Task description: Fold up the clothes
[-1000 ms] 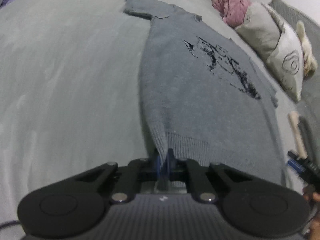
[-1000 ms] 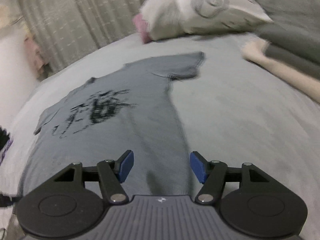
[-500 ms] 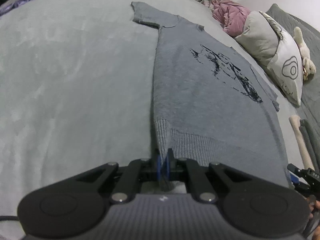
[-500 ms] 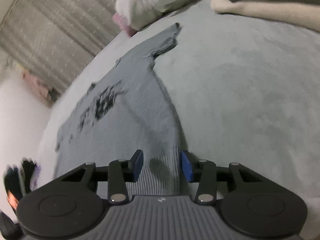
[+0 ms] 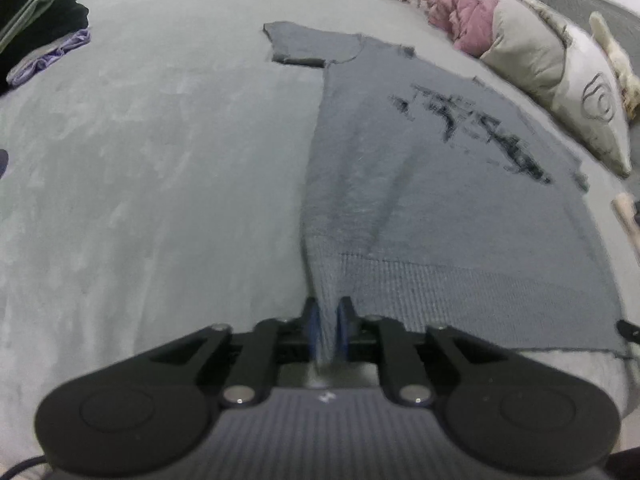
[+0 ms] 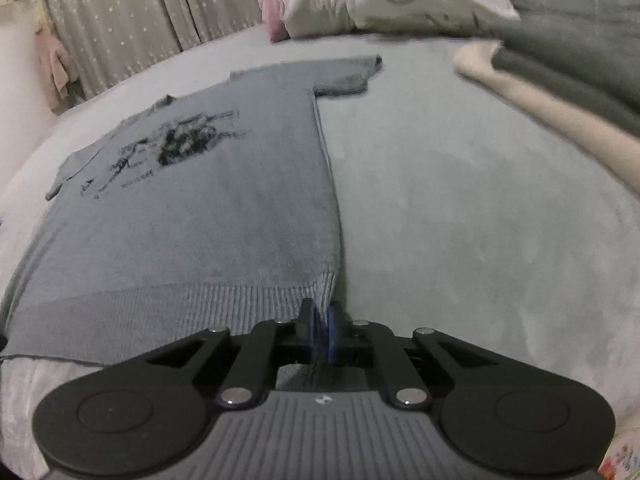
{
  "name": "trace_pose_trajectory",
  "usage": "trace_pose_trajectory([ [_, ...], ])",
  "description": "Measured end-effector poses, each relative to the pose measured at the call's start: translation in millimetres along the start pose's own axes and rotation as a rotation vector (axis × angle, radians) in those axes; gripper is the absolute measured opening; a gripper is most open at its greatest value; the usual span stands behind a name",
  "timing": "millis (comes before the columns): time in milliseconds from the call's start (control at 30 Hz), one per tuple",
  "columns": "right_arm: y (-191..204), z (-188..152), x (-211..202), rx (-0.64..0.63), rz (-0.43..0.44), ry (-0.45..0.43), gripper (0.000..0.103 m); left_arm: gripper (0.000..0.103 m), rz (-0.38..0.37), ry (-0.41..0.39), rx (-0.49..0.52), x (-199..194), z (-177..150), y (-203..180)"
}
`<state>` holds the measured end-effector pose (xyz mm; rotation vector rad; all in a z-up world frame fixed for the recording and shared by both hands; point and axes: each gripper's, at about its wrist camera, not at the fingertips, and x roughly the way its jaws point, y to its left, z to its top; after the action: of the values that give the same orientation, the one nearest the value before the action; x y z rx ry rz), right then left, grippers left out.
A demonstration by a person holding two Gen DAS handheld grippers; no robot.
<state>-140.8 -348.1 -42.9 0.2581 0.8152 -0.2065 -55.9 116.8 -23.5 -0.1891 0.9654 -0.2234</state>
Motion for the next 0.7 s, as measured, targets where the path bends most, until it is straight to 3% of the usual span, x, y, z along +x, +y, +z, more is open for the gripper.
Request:
trace_pose_trajectory([
  [67, 4, 0, -2, -0.007, -0.019, -0.041, 0.035, 0.061, 0.018, -0.057, 0.015, -8, -1, -1],
  [133, 8, 1, -5, -0.013, -0.039, -0.081, 0.038, 0.071, 0.034, -0.123, 0.021, -15, -2, -6],
  [233, 16, 3, -5, -0.018, -0.049, -0.119, 0.045, 0.077, 0.032, -0.181, 0.039, -17, 2, -16],
  [367, 33, 6, -1, -0.025, -0.049, -0.149, 0.056, 0.098, 0.049, -0.211, 0.095, -2, 9, -43],
  [500, 62, 8, 9, -0.055, -0.059, -0.205, 0.069, 0.103, 0.079, -0.253, 0.167, 24, 16, -80],
  [567, 75, 8, 15, -0.08, -0.069, -0.237, 0.08, 0.103, 0.094, -0.263, 0.185, 38, 19, -96],
  [700, 105, 8, 28, -0.15, -0.088, -0.312, 0.089, 0.103, 0.096, -0.236, 0.186, 67, 23, -113],
])
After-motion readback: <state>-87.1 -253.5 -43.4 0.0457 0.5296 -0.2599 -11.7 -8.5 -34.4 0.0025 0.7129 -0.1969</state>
